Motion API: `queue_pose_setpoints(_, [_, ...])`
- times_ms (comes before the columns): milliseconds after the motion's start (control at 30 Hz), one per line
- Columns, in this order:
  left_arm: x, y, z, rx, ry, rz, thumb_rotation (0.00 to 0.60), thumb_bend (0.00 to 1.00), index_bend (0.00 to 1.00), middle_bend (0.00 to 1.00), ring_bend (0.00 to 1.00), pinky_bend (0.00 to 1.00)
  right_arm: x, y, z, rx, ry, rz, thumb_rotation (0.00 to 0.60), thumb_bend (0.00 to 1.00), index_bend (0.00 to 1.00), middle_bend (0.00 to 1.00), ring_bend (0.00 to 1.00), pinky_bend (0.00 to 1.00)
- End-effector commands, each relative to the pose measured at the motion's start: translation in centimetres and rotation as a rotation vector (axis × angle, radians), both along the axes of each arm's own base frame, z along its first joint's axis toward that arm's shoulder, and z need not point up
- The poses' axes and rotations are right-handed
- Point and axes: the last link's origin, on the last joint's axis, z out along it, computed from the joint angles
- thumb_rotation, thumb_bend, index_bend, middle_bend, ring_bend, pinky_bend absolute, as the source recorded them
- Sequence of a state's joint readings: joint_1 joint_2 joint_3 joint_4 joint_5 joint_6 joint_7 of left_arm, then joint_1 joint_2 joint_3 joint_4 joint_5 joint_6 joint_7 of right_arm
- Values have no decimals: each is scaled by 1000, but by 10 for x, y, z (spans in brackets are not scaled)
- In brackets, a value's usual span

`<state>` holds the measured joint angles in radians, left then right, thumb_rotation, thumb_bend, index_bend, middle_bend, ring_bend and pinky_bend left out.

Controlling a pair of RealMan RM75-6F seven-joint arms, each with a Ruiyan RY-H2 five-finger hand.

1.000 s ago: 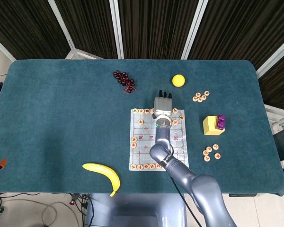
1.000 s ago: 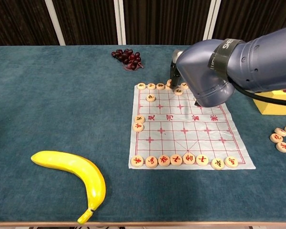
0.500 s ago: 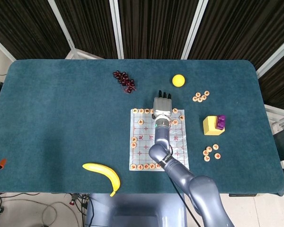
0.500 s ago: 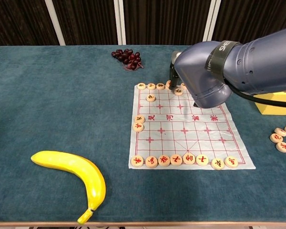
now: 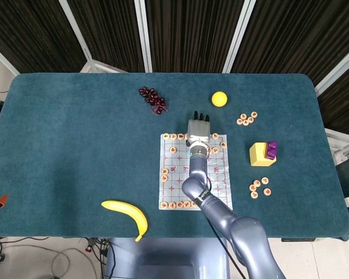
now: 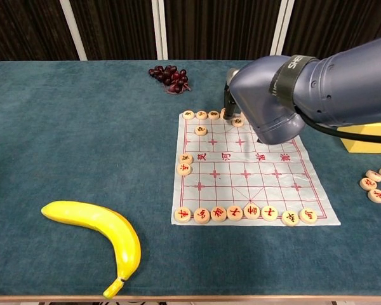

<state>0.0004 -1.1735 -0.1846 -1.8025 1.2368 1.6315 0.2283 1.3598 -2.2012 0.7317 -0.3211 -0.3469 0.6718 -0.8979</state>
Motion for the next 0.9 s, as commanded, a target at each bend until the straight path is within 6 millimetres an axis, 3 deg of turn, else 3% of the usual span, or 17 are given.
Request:
queue_pose_setpoints(33, [0,0,0,1,0,0,600,28,17,0,0,73,0,0,-1,2,1,-1,600,374,455,0,0,42])
queue_pose_setpoints(667, [0,0,-1,0,6,4,600,28,17,0,0,73,2,-4,7,-17,-20,9,600,374,429,0,0,42])
queue_pose_setpoints(833, [-1,1,0,4,9,9,600,28,17,0,0,73,14,-6,15,-34,-53,58,600,375,399,0,0,42])
queue_pose_setpoints(900, [-2,1,0,4,10,12,600,28,17,0,0,73,24,-6,25,-57,-75,102,600,375,327,0,0,42])
